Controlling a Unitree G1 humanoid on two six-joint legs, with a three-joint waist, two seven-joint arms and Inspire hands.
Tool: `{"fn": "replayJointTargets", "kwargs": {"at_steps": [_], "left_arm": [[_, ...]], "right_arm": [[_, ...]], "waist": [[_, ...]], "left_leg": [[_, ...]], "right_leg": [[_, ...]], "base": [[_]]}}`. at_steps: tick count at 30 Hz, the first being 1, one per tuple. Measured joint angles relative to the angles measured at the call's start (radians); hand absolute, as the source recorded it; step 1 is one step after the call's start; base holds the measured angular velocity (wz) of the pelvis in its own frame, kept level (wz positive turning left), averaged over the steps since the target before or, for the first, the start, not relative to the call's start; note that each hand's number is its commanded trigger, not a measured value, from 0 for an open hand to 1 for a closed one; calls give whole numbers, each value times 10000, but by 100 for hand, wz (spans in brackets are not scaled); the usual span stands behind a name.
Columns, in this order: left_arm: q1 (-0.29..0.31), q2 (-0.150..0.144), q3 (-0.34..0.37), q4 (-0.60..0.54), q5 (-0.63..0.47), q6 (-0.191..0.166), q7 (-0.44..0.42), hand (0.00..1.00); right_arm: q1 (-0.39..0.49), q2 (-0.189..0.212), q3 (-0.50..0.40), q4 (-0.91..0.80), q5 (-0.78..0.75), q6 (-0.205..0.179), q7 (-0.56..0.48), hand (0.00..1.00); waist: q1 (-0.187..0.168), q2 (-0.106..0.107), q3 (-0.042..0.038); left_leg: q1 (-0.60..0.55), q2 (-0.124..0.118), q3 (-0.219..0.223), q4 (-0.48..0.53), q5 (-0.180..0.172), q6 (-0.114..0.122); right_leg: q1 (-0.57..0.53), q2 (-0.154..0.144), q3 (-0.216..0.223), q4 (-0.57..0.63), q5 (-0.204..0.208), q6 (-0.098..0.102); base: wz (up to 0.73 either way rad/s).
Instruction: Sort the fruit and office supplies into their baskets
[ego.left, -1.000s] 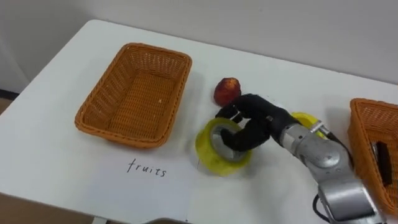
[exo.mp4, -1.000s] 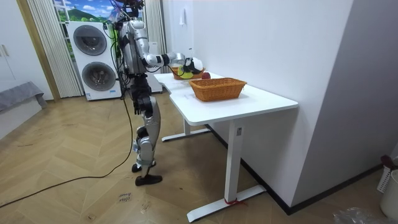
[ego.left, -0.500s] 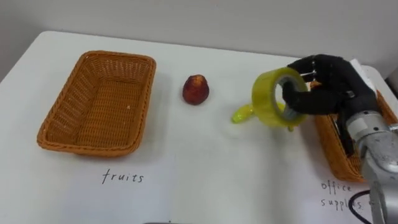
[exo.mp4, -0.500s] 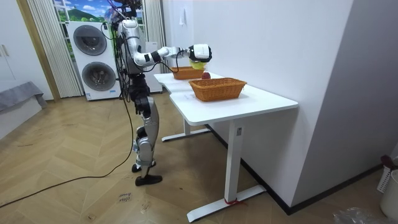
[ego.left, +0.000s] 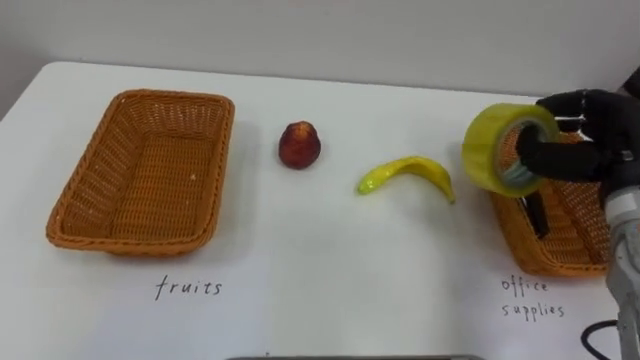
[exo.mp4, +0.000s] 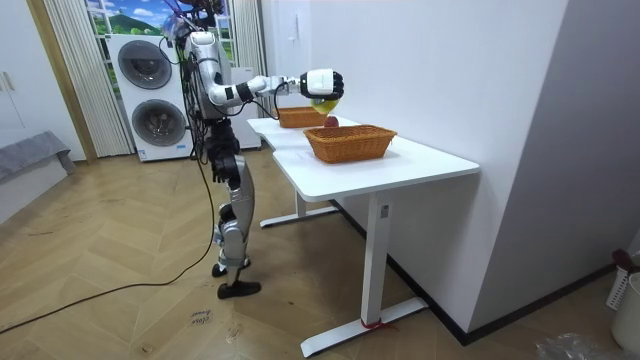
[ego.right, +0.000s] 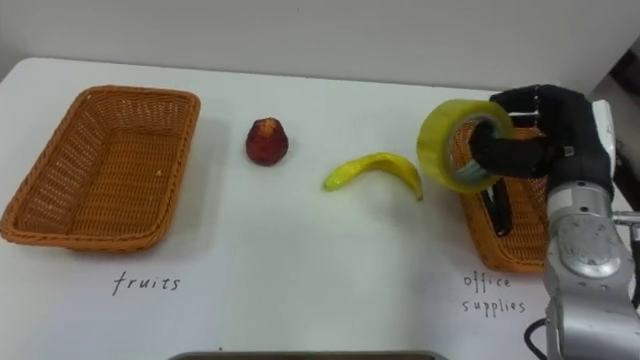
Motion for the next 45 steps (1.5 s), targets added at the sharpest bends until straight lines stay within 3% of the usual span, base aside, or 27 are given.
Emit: {"fn": "replayJointTargets", "kwargs": {"at_steps": [7, 13, 23, 29, 31, 32, 33, 34, 36, 45], "left_arm": [[52, 72, -24, -315, 14, 93, -12, 0], [307, 101, -23, -752, 305, 137, 7, 0], [321, 103, -33, -721, 314, 221, 153, 0], [325, 109, -32, -718, 363, 337, 156, 0], [325, 111, -31, -719, 368, 373, 156, 0], [325, 111, -31, -719, 371, 388, 156, 0], [325, 112, -31, -719, 372, 393, 156, 0], [326, 113, -33, -721, 372, 402, 155, 0], [331, 112, -34, -721, 369, 418, 155, 0], [359, 113, -37, -719, 371, 467, 145, 0]], "right_arm": [[0, -303, -88, 210, 9, 0, -758, 100], [51, -340, -101, 687, -24, -3, -1166, 100], [226, -531, -105, 1432, -11, -4, -1407, 100], [239, -544, -106, 1432, -13, -4, -1424, 99], [239, -546, -106, 1432, -12, -4, -1481, 84], [239, -549, -106, 1432, -13, -4, -1498, 58], [239, -549, -106, 1432, -13, -4, -1498, 53], [239, -549, -105, 1431, -26, -4, -1503, 7], [239, -549, -105, 1431, -28, -4, -1548, 0], [238, -582, -110, 1429, -40, -71, -1711, 0]], "waist": [[-181, -51, -7], [-375, -149, -58], [-371, -39, 7], [-365, -23, -4], [-364, -26, -5], [-363, -30, -8], [-362, -33, -10], [-368, -40, -14], [-365, -47, -19], [-347, -73, -38]], "left_leg": [[15, 12, 89, -48, -1, -2], [-18, 12, 113, -52, -1, -2], [-7, 31, 112, -74, -3, -5], [-79, 39, 123, -72, -2, -6], [-87, 38, 123, -72, -2, -5], [-89, 37, 124, -72, -2, -5], [-90, 37, 123, -72, -2, -5], [-90, 38, 126, -72, -2, -6], [-85, 38, 126, -72, -2, -5], [-45, 41, 235, -74, -3, -6]], "right_leg": [[-35, 11, 18, -20, 0, -1], [-134, 14, 47, -14, 0, -1], [-203, 34, 118, 111, -1, -2], [-292, 44, 112, 132, -1, -3], [-299, 43, 108, 132, 0, -3], [-301, 43, 106, 131, 0, -3], [-303, 43, 105, 131, -1, -3], [-307, 43, 119, 130, -1, -3], [-308, 44, 159, 129, -1, -3], [-303, 53, 268, 140, 0, -3]], "base": [[-2], [-1], [-1], [0], [0], [0], [0], [0], [0], [-3]]}}
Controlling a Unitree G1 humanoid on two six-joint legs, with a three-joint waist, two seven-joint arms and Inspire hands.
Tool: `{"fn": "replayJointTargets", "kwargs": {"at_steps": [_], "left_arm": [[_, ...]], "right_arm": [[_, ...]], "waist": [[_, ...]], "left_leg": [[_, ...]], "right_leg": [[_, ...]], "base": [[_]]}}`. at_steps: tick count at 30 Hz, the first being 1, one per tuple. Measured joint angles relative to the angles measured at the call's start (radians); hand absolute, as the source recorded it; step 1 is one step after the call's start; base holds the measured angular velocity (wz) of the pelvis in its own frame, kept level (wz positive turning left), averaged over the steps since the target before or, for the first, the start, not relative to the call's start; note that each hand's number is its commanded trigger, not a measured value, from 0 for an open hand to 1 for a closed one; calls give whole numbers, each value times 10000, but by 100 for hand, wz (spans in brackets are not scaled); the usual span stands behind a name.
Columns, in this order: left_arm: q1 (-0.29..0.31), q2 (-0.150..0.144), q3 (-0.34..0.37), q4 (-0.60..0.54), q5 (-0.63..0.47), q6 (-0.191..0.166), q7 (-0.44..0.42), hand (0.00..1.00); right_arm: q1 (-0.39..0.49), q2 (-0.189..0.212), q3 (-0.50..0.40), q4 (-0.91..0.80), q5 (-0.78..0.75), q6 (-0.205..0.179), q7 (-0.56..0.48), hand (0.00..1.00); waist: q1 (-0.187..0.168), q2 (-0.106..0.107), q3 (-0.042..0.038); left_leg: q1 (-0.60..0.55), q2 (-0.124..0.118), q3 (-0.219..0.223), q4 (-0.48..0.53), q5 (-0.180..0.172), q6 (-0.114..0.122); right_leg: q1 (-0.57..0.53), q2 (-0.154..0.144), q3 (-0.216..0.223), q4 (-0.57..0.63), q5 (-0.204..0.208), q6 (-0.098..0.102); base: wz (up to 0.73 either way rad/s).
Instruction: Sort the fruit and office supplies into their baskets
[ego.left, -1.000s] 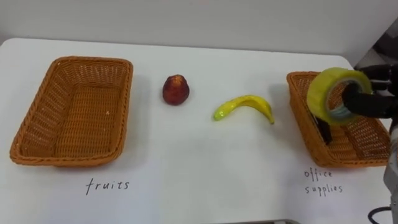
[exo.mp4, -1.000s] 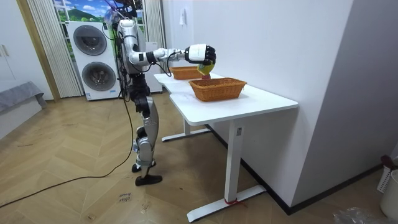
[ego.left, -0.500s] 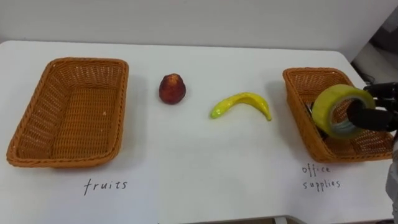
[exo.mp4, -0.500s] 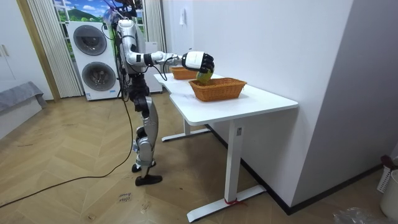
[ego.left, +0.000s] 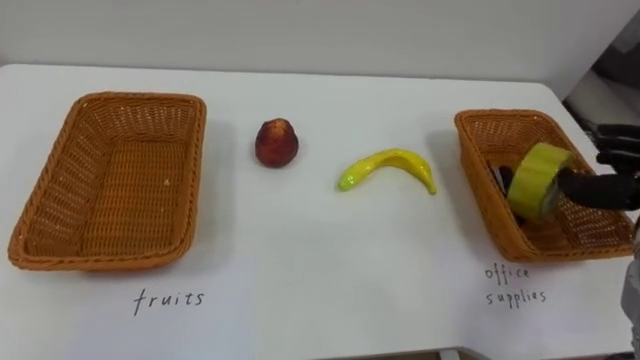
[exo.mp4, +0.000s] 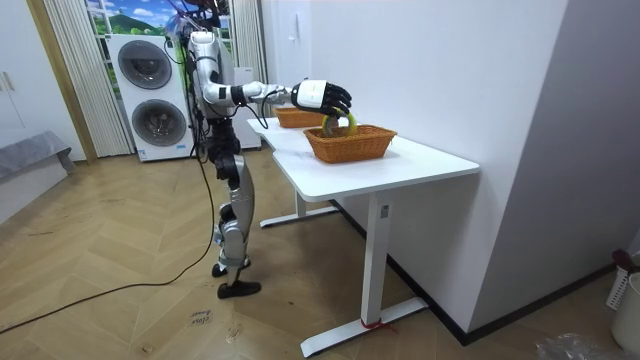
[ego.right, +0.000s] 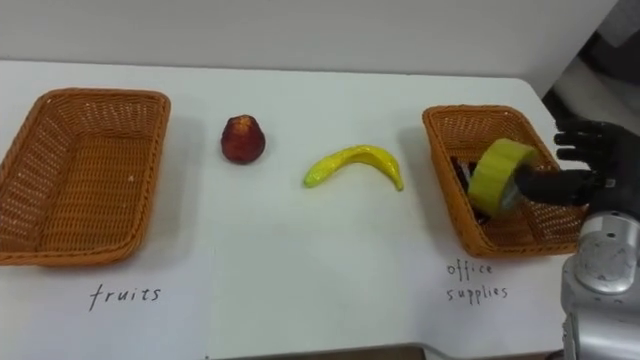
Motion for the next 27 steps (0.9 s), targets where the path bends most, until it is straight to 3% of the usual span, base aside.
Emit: {"fn": "replayJointTargets", "kwargs": {"at_steps": [27], "left_arm": [[0, 21, -15, -9, -3, 129, -51, 0]], "right_arm": [[0, -5, 1, -1, 0, -4, -1, 0]], "waist": [[-9, 25, 6]], "left_leg": [[10, 6, 22, -17, -1, -1]], "right_leg": [[44, 11, 26, -5, 4, -5]], "base": [[0]]}}
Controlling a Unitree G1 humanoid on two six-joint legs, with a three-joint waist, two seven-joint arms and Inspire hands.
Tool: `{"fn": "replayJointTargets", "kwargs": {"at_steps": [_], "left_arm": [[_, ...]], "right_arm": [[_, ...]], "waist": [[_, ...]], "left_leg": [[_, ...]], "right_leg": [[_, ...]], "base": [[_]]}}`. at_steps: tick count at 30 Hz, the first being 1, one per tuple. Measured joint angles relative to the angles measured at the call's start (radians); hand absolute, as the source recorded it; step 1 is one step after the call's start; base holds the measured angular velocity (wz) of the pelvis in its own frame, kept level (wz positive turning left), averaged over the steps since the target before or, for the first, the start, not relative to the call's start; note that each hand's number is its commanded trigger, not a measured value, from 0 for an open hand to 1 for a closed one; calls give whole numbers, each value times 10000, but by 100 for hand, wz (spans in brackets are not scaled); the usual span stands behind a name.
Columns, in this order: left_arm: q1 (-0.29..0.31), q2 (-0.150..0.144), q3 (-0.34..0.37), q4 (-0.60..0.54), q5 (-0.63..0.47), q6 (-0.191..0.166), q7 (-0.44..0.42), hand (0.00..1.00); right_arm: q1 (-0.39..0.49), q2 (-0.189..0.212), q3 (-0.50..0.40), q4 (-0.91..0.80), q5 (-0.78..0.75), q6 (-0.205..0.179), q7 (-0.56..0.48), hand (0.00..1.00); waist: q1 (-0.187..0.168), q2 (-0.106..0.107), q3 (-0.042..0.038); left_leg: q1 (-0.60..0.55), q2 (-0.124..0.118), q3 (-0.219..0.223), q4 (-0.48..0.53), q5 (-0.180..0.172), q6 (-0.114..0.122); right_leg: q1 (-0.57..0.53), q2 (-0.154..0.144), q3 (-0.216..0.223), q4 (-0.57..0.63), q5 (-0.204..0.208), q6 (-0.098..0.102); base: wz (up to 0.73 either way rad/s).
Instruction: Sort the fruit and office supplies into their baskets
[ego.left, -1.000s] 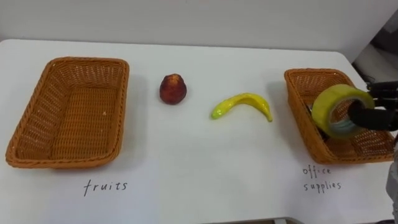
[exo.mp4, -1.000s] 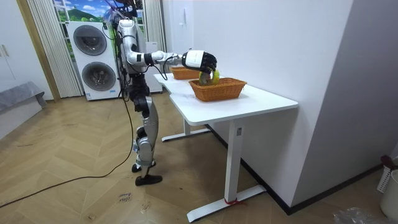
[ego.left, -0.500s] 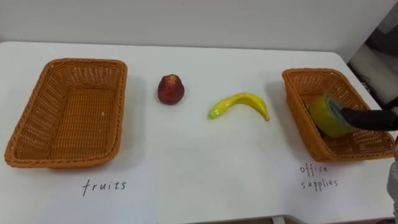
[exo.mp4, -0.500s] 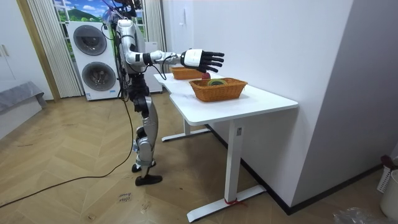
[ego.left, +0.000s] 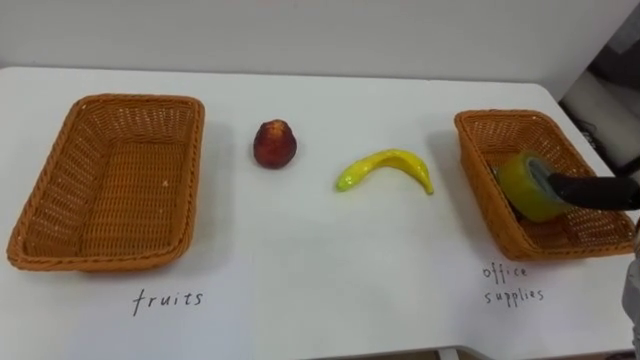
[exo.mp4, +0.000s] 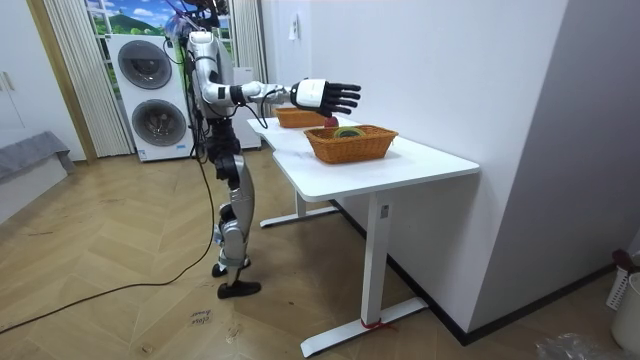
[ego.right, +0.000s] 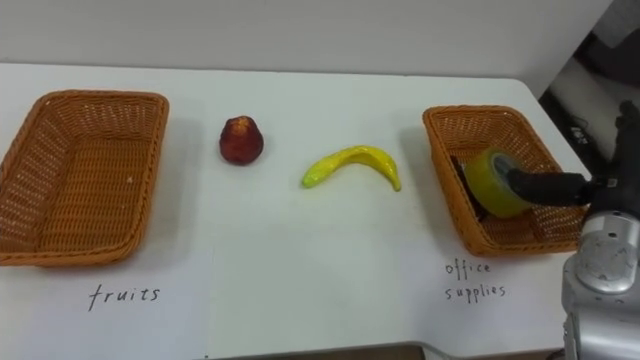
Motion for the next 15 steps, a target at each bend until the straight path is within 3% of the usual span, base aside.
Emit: {"fn": "replayJointTargets", "kwargs": {"at_steps": [15], "left_arm": [[-15, 12, 16, 18, 4, 18, -434, 0]], "right_arm": [[-73, -1, 11, -1055, -1, 10, 384, 0]], "waist": [[150, -23, 16]], "left_leg": [[107, 5, 6, -8, -1, -2]], "right_leg": [[107, 3, -21, -5, 0, 0]], "base": [[0]]}}
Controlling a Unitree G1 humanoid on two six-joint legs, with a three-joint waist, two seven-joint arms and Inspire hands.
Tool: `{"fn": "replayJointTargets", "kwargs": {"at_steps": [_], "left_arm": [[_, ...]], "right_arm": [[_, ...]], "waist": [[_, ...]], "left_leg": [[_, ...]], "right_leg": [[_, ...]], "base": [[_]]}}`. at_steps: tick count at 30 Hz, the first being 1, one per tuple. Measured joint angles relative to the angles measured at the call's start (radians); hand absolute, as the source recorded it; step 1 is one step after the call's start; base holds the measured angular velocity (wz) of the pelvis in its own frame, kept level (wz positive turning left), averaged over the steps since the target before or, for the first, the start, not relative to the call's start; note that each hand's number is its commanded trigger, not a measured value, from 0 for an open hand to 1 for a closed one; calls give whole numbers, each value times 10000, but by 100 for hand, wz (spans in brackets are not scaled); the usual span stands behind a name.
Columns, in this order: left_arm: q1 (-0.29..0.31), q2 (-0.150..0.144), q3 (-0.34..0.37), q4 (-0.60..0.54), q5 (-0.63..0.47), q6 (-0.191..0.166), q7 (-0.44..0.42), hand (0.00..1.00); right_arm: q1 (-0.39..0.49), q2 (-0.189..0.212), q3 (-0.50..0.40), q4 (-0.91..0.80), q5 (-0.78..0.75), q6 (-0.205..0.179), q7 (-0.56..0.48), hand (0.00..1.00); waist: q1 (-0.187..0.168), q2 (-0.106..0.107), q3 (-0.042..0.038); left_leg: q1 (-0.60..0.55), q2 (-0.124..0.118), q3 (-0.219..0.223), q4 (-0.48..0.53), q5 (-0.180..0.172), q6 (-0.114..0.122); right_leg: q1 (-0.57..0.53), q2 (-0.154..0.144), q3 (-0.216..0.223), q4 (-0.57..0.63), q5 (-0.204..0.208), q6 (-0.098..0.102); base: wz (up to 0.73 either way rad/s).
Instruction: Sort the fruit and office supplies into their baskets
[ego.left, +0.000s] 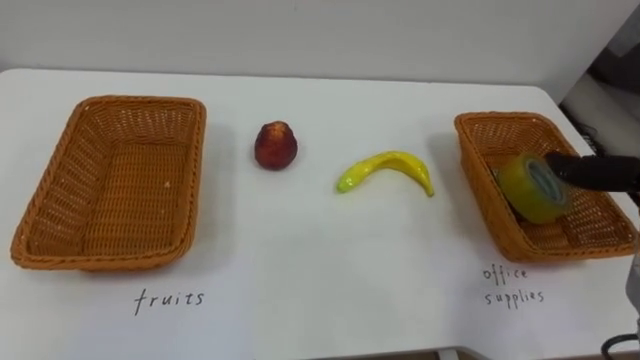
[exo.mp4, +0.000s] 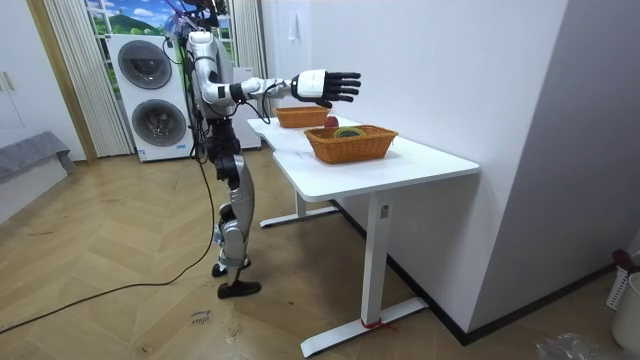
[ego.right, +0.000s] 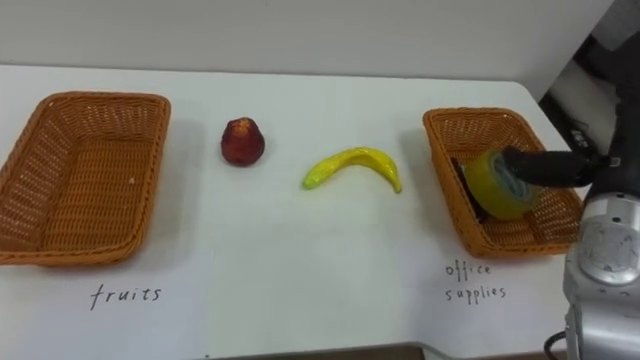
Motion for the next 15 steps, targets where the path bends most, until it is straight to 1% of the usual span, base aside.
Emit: {"fn": "replayJointTargets", "kwargs": {"at_steps": [2, 7, 12, 15], "left_arm": [[-2, -26, 9, -17, 3, 1, -9, 0], [-7, -84, 21, -50, 3, -7, -9, 0], [-29, -81, 2, -55, 0, -82, -7, 0], [-42, -82, 4, -53, -4, -186, -6, 0]], "right_arm": [[-1, 0, -1, -51, -6, 2, 170, 0], [-34, 0, 0, -749, 25, 8, 522, 0], [-687, -2, 15, -1105, 108, -4, 618, 0], [-982, -2, 19, -1111, 96, -4, 682, 0]], "waist": [[99, -3, -5], [161, 44, 14], [206, 46, 18], [364, 16, 5]], "left_leg": [[25, -1, 13, -22, 0, 0], [26, -3, 14, -20, 1, 0], [73, -4, 16, -3, 1, 0], [81, -4, 11, 13, 1, 0]], "right_leg": [[-4, 5, 13, 5, 0, 0], [-4, 4, 7, 6, -1, 0], [-1, -2, 35, 11, -1, 0], [23, -6, 29, 9, -1, 0]], "base": [[0], [0], [0], [0]]}}
